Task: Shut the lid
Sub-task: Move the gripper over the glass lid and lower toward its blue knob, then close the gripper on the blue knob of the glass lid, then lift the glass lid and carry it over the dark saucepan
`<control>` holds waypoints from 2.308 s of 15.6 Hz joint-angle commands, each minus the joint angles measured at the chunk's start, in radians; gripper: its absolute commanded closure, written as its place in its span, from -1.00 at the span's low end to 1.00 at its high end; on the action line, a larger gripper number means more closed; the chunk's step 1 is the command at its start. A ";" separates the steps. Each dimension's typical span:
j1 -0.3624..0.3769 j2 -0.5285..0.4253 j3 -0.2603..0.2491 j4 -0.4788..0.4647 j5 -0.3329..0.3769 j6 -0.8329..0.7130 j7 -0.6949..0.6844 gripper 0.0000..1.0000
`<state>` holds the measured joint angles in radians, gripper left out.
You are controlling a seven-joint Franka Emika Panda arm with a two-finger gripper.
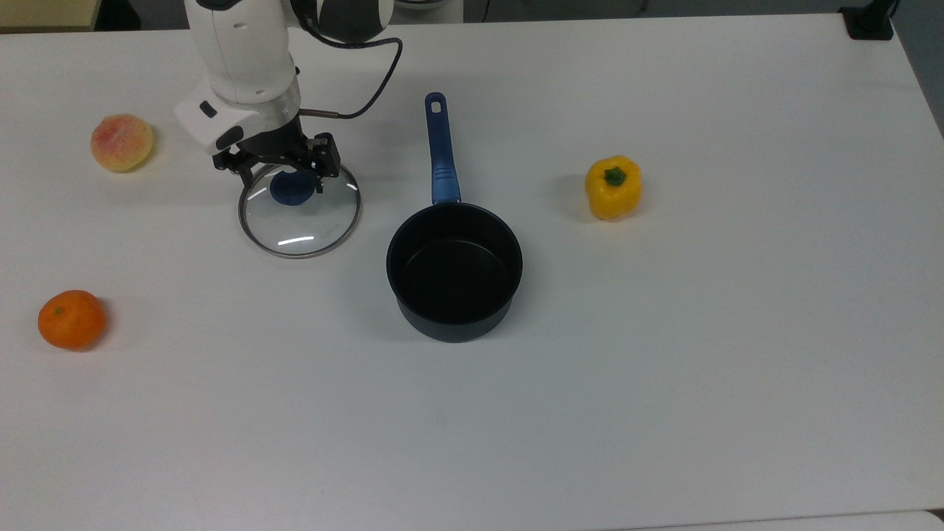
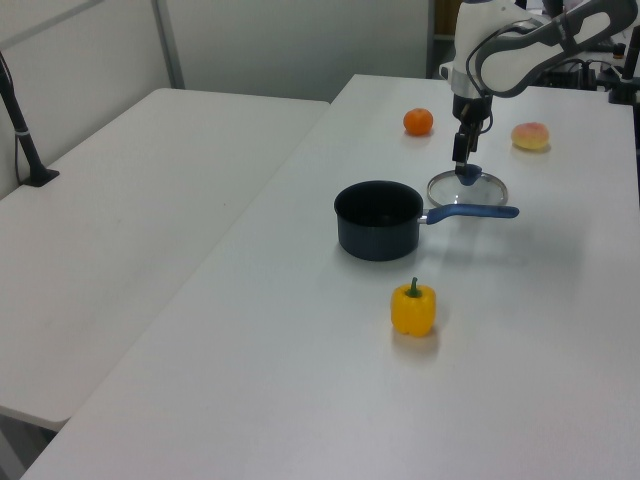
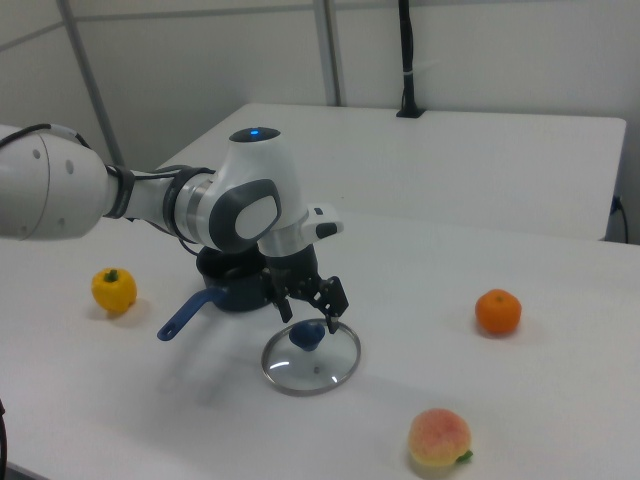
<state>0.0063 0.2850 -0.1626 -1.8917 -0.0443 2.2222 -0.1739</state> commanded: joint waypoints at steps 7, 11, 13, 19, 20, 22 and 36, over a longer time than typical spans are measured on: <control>0.012 0.019 0.006 -0.032 -0.049 0.033 0.021 -0.35; 0.014 0.019 0.009 -0.032 -0.049 0.036 0.022 0.42; 0.014 0.017 0.009 -0.032 -0.048 0.033 0.025 0.57; 0.008 -0.026 0.011 -0.023 -0.046 -0.016 0.018 0.65; 0.006 -0.042 0.009 -0.020 -0.046 -0.033 0.014 0.65; 0.006 -0.078 0.009 -0.013 -0.046 -0.061 0.013 0.65; 0.015 -0.132 0.115 0.250 0.027 -0.289 0.154 0.65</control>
<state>0.0172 0.1451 -0.0902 -1.6955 -0.0293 1.9653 -0.1028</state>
